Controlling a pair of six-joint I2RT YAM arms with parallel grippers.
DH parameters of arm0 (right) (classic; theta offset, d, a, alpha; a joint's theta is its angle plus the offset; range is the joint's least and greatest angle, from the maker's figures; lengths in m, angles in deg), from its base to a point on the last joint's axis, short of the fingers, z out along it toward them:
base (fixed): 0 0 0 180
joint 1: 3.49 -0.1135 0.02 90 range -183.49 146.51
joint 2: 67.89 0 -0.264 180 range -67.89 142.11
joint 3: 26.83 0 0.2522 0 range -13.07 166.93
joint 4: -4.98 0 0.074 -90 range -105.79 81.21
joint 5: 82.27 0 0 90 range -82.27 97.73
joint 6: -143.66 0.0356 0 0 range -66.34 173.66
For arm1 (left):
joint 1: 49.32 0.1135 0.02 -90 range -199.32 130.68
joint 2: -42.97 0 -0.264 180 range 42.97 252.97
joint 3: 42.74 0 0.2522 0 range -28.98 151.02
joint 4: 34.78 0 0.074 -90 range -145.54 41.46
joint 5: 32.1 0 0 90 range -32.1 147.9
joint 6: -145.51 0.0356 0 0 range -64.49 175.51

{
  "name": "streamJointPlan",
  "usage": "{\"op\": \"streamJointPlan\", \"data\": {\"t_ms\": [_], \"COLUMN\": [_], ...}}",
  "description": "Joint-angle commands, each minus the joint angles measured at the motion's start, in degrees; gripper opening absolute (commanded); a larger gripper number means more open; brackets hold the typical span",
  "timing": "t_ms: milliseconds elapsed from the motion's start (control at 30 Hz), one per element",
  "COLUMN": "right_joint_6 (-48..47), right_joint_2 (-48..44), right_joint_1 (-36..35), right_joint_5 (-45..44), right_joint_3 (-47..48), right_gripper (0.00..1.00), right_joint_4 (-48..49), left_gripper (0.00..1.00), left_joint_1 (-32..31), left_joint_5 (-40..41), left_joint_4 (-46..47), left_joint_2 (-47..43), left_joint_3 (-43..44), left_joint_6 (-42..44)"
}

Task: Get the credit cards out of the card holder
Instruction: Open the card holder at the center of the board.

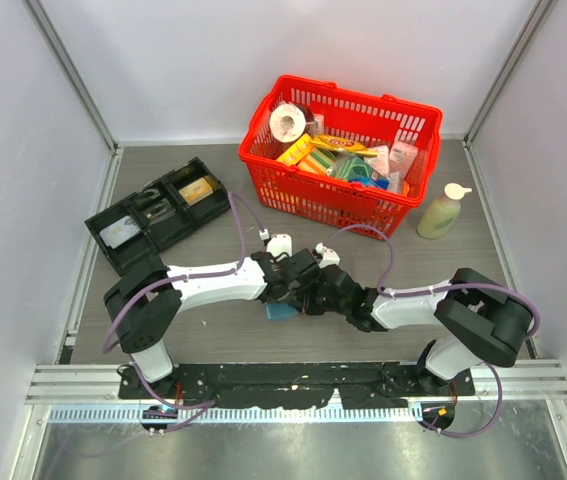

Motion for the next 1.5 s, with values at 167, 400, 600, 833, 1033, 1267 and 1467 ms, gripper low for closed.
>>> {"op": "streamJointPlan", "data": {"t_ms": [167, 400, 600, 833, 1033, 1267, 1467], "right_joint_6": [-1.8, -1.7, -1.1, -0.4, -0.1, 0.3, 0.3], "right_joint_2": [-1.0, -1.5, -1.1, -0.9, -1.0, -3.3, -4.4], "right_joint_1": [-0.6, -0.6, -0.6, -0.6, -0.5, -0.4, -0.3], "right_joint_5": [-4.4, -4.7, -4.3, -3.7, -3.3, -3.2, -2.7], "right_joint_3": [-0.7, -0.7, -0.9, -2.0, -2.5, -3.2, -3.4], "right_gripper": [0.01, 0.01, 0.01, 0.01, 0.01, 0.01, 0.01], "right_joint_4": [-5.1, -5.6, -4.5, -2.3, -1.5, -1.6, -1.7], "left_gripper": [0.0, 0.12, 0.37, 0.4, 0.4, 0.38, 0.26], "left_joint_1": [-1.5, -1.0, -2.0, -2.0, -2.2, -4.5, -4.9], "left_joint_5": [7.9, 5.2, 2.3, 2.2, 3.9, 4.3, 4.3], "left_joint_4": [-2.2, 1.5, 6.9, 7.9, 6.4, 0.6, -1.0], "left_joint_2": [-1.2, -5.5, -8.8, -6.9, -2.1, 3.5, 5.8], "left_joint_3": [-3.8, -6.8, -7.0, -5.9, -5.2, -2.9, -2.4], "left_joint_6": [-1.3, -1.4, -0.8, 1.3, 2.1, 0.6, -0.1]}}
